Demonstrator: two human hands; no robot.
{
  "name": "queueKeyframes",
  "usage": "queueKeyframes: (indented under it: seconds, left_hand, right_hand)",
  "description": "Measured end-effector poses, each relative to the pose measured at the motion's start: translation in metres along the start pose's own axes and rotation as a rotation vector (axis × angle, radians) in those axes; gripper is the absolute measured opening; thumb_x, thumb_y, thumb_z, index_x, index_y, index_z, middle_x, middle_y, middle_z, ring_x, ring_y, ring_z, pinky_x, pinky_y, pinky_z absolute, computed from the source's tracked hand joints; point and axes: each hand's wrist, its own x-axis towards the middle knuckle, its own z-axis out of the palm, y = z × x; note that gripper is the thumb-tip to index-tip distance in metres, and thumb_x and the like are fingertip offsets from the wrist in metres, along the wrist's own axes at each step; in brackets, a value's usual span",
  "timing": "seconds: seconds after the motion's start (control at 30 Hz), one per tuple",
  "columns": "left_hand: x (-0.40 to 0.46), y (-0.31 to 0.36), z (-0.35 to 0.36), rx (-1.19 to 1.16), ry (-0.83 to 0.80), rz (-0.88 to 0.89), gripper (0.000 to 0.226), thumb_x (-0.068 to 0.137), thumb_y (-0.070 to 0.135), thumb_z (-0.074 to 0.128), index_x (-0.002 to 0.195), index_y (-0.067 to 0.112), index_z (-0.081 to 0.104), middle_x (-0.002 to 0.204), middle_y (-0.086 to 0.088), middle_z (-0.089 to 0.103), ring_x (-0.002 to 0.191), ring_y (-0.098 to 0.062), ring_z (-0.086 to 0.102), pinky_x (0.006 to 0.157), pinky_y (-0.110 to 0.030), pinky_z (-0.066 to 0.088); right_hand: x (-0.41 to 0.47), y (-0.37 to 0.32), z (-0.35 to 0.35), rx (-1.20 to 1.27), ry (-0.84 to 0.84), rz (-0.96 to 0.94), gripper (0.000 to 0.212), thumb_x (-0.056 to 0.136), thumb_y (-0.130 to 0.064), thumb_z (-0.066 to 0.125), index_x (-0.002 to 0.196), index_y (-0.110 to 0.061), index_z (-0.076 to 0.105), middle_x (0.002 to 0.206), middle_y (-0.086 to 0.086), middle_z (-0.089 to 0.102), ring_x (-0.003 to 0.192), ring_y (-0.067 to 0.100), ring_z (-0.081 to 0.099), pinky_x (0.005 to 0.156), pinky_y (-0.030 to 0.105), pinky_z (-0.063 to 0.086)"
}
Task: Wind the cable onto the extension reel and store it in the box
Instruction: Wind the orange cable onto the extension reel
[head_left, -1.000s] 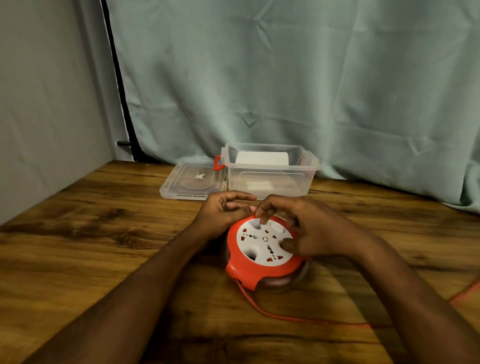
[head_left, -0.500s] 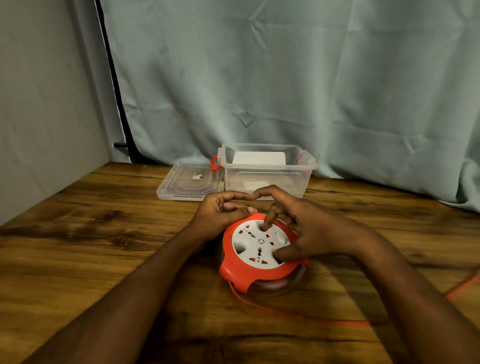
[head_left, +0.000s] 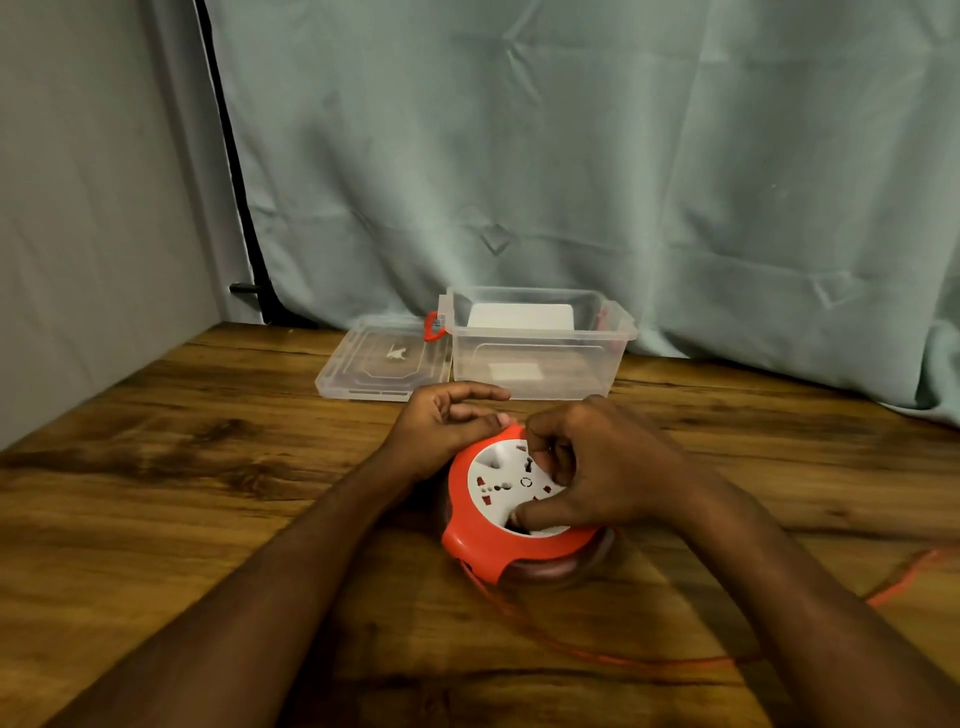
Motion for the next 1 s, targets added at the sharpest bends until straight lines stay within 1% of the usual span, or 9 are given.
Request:
queueKeyframes:
  seconds: [0.1,0.2,0.3,0.37,0.47,0.57,0.63,0.83,1.0]
  left_hand:
    - [0.0,0.0,0.0,-0.007,-0.005,-0.003,0.032,0.088,0.006,0.072,0.119,0.009,0.069,0.095,-0.015,0.078,0.084,-0.026,0.077,0.068,-0.032,0.06]
    - [0.001,0.0,-0.001,-0.011,-0.006,-0.003,0.031,0.088,0.006,0.072,0.118,0.009,0.069,0.095,-0.015,0.078,0.084,-0.027,0.077,0.068,-0.032,0.061]
    - [0.001,0.0,-0.002,0.009,-0.001,0.01,0.03,0.086,0.007,0.072,0.116,0.011,0.07,0.094,-0.015,0.079,0.083,-0.027,0.077,0.068,-0.033,0.062]
    - [0.002,-0.001,-0.003,0.035,-0.003,0.021,0.029,0.086,0.007,0.072,0.114,0.014,0.07,0.097,-0.014,0.079,0.088,-0.029,0.077,0.075,-0.037,0.063]
    - [0.002,-0.001,-0.003,0.046,-0.019,0.02,0.029,0.088,0.003,0.069,0.115,0.014,0.069,0.099,-0.016,0.078,0.091,-0.031,0.076,0.077,-0.037,0.063]
    - [0.001,0.0,-0.001,0.036,-0.032,0.012,0.031,0.088,0.004,0.069,0.118,0.011,0.068,0.1,-0.022,0.076,0.092,-0.039,0.074,0.076,-0.039,0.062]
    - [0.001,0.0,-0.001,0.036,-0.029,0.01,0.031,0.088,0.005,0.069,0.118,0.012,0.068,0.099,-0.022,0.077,0.09,-0.037,0.075,0.074,-0.038,0.062]
    - [0.002,-0.002,0.0,0.021,-0.001,0.002,0.034,0.086,0.005,0.073,0.12,0.008,0.068,0.101,-0.019,0.077,0.095,-0.038,0.074,0.082,-0.046,0.061]
    - [0.0,0.0,0.0,0.016,0.008,0.0,0.034,0.086,0.007,0.074,0.12,0.009,0.069,0.101,-0.017,0.077,0.095,-0.036,0.074,0.083,-0.045,0.062]
  right_hand:
    - [0.001,-0.005,0.004,-0.008,0.033,-0.017,0.053,0.065,-0.072,0.08,0.066,-0.022,0.061,0.056,-0.018,0.057,0.058,0.0,0.053,0.055,0.021,0.033]
    - [0.0,-0.009,0.006,-0.019,0.053,-0.04,0.049,0.072,-0.065,0.079,0.063,-0.02,0.062,0.056,-0.048,0.049,0.069,-0.017,0.056,0.054,0.014,0.028]
    - [0.001,-0.004,0.004,0.089,0.086,-0.085,0.027,0.076,-0.047,0.081,0.074,-0.029,0.062,0.061,-0.027,0.061,0.067,0.0,0.061,0.056,0.017,0.037]
    - [0.001,0.002,-0.001,0.167,0.052,-0.106,0.026,0.075,-0.026,0.08,0.09,-0.034,0.061,0.082,-0.022,0.067,0.071,0.006,0.061,0.056,0.023,0.043]
    - [0.0,0.01,-0.003,0.219,-0.079,-0.083,0.053,0.074,-0.01,0.075,0.113,-0.041,0.057,0.118,-0.024,0.064,0.085,0.007,0.063,0.064,0.032,0.057]
    - [0.001,0.018,0.001,0.215,-0.148,-0.07,0.062,0.071,-0.011,0.072,0.119,-0.048,0.057,0.127,-0.024,0.062,0.114,0.007,0.062,0.084,0.041,0.061]
    - [0.002,0.02,0.001,0.248,-0.158,-0.05,0.065,0.07,-0.01,0.073,0.12,-0.048,0.056,0.126,-0.024,0.064,0.119,0.007,0.061,0.087,0.042,0.061]
    - [-0.001,0.018,-0.006,0.294,-0.178,0.008,0.09,0.071,-0.021,0.09,0.132,-0.049,0.029,0.113,-0.02,0.068,0.109,0.002,0.06,0.089,0.032,0.057]
    - [-0.003,0.011,-0.007,0.256,-0.131,0.024,0.093,0.066,-0.041,0.094,0.13,-0.052,0.027,0.098,-0.015,0.067,0.098,0.007,0.064,0.085,0.041,0.06]
